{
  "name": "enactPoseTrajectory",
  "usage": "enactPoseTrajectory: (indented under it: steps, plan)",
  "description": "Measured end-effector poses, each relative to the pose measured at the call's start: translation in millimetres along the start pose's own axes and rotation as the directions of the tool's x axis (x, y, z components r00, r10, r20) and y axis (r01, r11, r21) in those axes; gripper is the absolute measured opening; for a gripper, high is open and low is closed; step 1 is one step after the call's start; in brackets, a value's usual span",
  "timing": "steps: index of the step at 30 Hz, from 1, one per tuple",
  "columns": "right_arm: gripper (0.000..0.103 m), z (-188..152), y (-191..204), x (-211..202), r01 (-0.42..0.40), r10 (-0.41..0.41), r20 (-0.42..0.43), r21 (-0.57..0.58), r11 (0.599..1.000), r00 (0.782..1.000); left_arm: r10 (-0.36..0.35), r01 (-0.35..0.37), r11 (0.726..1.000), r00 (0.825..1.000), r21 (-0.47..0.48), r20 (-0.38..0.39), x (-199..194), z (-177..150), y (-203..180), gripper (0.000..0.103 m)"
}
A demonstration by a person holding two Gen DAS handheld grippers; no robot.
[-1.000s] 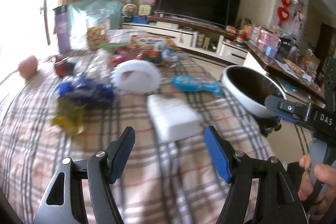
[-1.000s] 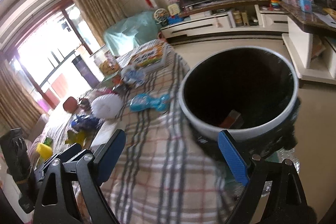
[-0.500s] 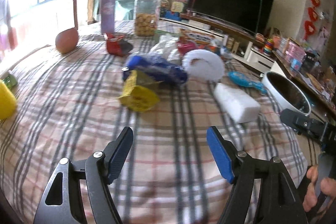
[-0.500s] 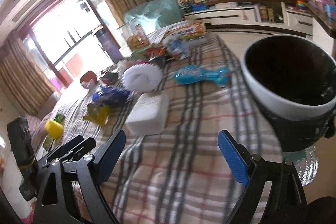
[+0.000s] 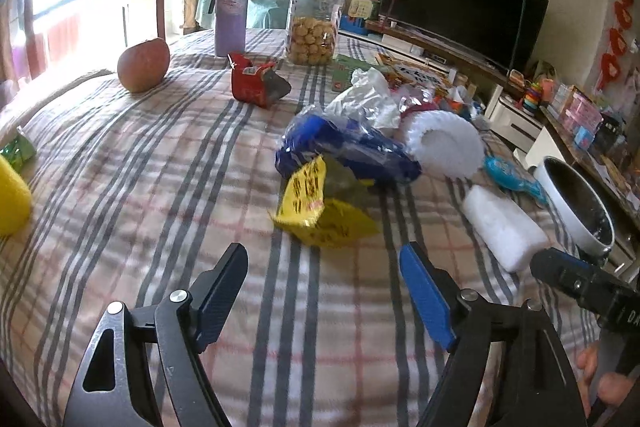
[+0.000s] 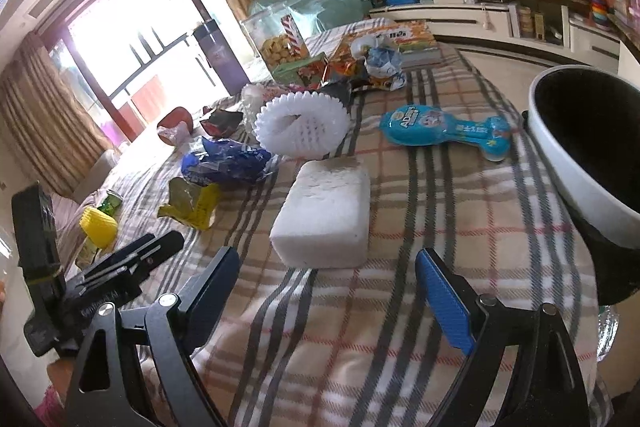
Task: Collect trash
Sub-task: 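Grasp the yellow wrapper with the left tool while the right tool grasps the white foam block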
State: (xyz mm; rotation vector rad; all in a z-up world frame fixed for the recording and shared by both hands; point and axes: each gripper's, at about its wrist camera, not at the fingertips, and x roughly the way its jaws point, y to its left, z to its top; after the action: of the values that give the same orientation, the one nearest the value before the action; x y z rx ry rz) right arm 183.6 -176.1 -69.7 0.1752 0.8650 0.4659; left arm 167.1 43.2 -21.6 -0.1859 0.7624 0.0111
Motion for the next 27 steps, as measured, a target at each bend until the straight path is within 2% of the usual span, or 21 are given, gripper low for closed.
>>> enactPoseTrajectory:
  steps: [4,7,8,9,10,12,13,15,22,24,27]
  plan:
    - [0.091,6,-1,9,0.011,-0.011,-0.003,0.003,1.000,1.000,0.007,-0.007,1.000,1.000,0.008,-0.012,17,10,1,0.078]
    - [0.090,9,-2,14,0.024,-0.024,-0.007,-0.002,1.000,1.000,0.034,-0.034,0.999,0.999,0.011,-0.022,28,13,-1,0.072]
    - [0.090,9,-3,16,0.029,-0.029,-0.011,-0.002,1.000,1.000,0.026,-0.025,1.000,0.999,0.008,-0.029,31,14,0,0.058]
    - [0.083,10,-4,18,0.032,-0.032,-0.012,-0.001,1.000,0.999,0.016,-0.016,1.000,0.999,0.007,-0.038,34,14,0,0.042]
    - [0.067,9,-5,18,0.034,-0.034,-0.013,0.001,0.999,0.999,0.009,-0.008,1.000,0.999,0.006,-0.050,37,13,-1,0.035]
    - [0.052,7,-7,19,0.006,-0.006,-0.024,0.006,1.000,1.000,0.000,0.000,1.000,0.999,0.006,-0.050,38,14,0,0.025]
    - [0.050,5,-6,19,0.007,-0.007,-0.027,0.000,1.000,1.000,-0.005,0.005,1.000,0.999,0.010,-0.042,37,14,-1,0.020]
    - [0.049,3,-2,15,0.020,-0.021,-0.019,-0.024,1.000,1.000,-0.011,0.012,1.000,0.999,0.027,-0.040,36,13,-4,0.018]
    - [0.049,-1,-9,-6,-0.003,0.003,0.003,0.003,1.000,1.000,-0.053,0.055,0.997,0.998,0.055,-0.037,21,1,-17,0.014]
    - [0.049,-2,-12,-15,-0.003,0.002,0.016,0.007,1.000,1.000,-0.070,0.072,0.995,0.997,0.064,-0.036,16,-1,-22,0.009]
    - [0.049,-2,-20,-27,-0.001,0.000,0.033,0.022,1.000,0.999,-0.097,0.100,0.992,0.995,0.079,-0.037,8,-6,-34,0.009]
